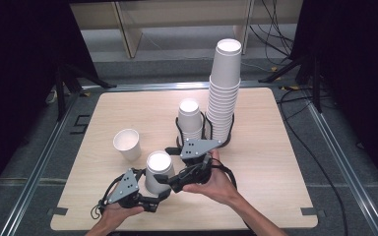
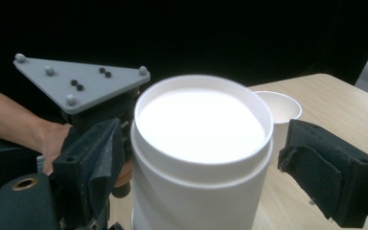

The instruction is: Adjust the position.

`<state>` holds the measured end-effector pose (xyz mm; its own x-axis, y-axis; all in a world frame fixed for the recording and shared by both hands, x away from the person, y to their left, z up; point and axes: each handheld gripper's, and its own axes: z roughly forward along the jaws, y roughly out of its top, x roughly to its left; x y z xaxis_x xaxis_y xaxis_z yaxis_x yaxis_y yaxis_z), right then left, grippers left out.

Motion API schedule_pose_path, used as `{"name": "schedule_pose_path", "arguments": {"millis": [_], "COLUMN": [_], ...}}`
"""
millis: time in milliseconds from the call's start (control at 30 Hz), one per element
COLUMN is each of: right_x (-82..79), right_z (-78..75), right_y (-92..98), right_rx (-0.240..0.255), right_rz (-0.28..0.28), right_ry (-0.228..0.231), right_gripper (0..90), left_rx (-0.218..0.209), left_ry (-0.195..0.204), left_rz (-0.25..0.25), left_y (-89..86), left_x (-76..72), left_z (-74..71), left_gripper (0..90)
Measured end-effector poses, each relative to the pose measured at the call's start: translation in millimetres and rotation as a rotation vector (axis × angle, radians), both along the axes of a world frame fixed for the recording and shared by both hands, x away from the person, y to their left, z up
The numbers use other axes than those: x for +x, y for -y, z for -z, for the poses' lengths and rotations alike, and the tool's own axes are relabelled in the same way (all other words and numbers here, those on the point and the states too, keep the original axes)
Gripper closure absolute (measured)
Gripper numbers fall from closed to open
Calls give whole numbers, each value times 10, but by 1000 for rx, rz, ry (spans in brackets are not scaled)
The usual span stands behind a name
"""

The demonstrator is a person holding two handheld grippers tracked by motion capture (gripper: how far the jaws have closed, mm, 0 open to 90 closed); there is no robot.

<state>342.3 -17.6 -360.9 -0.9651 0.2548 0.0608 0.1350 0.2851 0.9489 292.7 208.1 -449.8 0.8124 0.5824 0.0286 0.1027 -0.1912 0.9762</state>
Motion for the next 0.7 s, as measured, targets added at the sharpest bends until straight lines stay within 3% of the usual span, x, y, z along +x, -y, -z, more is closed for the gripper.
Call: {"name": "schedule_pose_path", "arguments": {"millis": [133,200,300,367,433,500,600,633,700], "right_x": [14,26,55,84,91,119,118,91,97], "right_z": [-111,-157,-189,-195,-199,-199,-214,-221,-233], "right_y": [51,69,80,77,76,55,23,19,-9], "right_rx": [-50,-91,-139,-156,-173,-197,-225,-243,-279], "right_rz": [-26,-50,-61,-71,-79,-98,-120,-109,-123], "right_ry": [0,-7,-16,-10,-35,-8,-6,-46,-52], "right_gripper": [151,151,153,152,152,154,154,154,155], "left_rx": [-3,25,11,34,49,62,70,73,77], "left_ry": [0,-12,-9,-15,-17,-17,-23,-25,-25], "left_rz": [15,12,19,18,23,25,31,34,42], "left_y": [14,10,35,33,36,41,44,43,46], "left_x": [15,10,11,1,1,1,-3,-3,-3], "left_z": [17,14,30,24,28,34,36,36,37], "left_gripper": [128,128,129,130,131,133,135,135,136]}}
